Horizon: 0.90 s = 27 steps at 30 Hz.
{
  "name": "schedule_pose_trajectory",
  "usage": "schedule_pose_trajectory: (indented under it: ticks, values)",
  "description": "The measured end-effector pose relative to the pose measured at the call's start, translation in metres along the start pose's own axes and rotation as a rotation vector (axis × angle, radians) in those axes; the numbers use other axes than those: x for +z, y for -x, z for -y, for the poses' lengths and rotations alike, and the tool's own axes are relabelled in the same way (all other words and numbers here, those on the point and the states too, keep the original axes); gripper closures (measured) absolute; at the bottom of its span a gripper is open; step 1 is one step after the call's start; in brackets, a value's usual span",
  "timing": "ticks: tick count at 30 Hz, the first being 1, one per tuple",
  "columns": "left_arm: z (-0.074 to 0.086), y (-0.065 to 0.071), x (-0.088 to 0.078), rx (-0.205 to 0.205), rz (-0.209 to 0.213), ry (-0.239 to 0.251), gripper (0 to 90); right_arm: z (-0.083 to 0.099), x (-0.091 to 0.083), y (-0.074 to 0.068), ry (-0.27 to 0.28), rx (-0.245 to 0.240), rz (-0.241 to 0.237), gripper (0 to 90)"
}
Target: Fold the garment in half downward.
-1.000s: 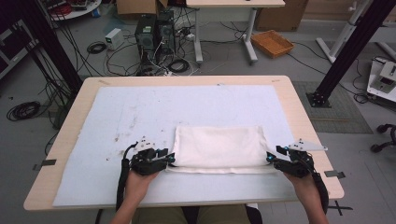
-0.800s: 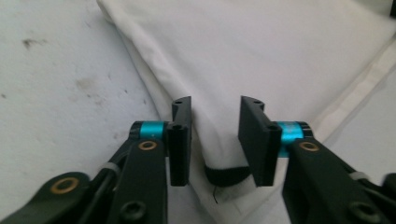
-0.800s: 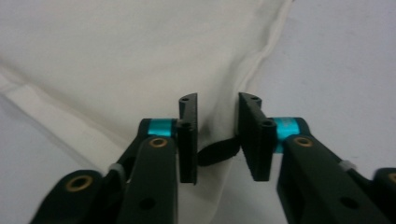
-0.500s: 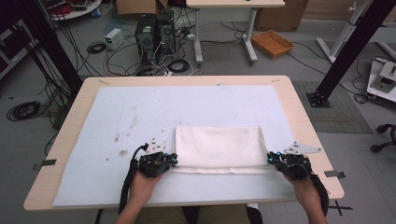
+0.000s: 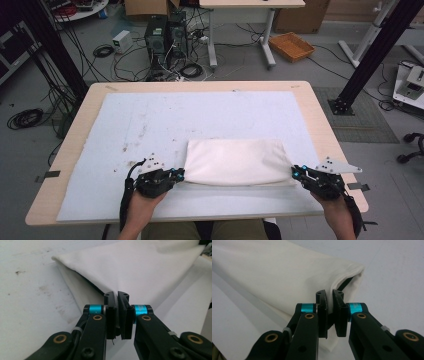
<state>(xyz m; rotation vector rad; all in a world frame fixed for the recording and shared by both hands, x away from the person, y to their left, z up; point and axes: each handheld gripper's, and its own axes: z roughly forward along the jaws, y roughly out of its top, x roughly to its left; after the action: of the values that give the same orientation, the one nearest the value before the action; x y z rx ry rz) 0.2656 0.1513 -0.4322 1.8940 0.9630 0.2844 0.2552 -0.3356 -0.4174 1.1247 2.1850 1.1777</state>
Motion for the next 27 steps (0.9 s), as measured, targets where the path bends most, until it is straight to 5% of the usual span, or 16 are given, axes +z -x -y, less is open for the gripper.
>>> schedule_pose_trajectory:
  ticks: [5,6,11,14,21,27]
  values:
    - [0.004,-0.001,0.008,0.004,-0.008,-0.054,83.5,0.008,0.007,0.005,-0.057,0.028,-0.01,83.7]
    - [0.005,0.0,0.01,0.01,-0.005,-0.058,76.0,0.011,0.011,0.006,-0.1,0.032,-0.016,81.8]
    - [0.003,-0.006,0.004,-0.008,-0.091,0.038,44.8,0.01,0.011,0.008,-0.041,0.022,0.026,39.5]
    - [0.003,-0.009,0.0,-0.018,-0.129,0.087,33.6,0.009,0.009,0.008,0.007,-0.006,0.082,27.4]
    - [0.003,-0.016,-0.01,0.003,-0.158,0.203,24.8,0.004,0.008,0.007,0.083,-0.04,0.133,21.3]
    - [0.003,-0.018,-0.015,0.029,-0.161,0.261,24.7,-0.003,0.012,0.01,0.1,0.011,0.133,21.1]
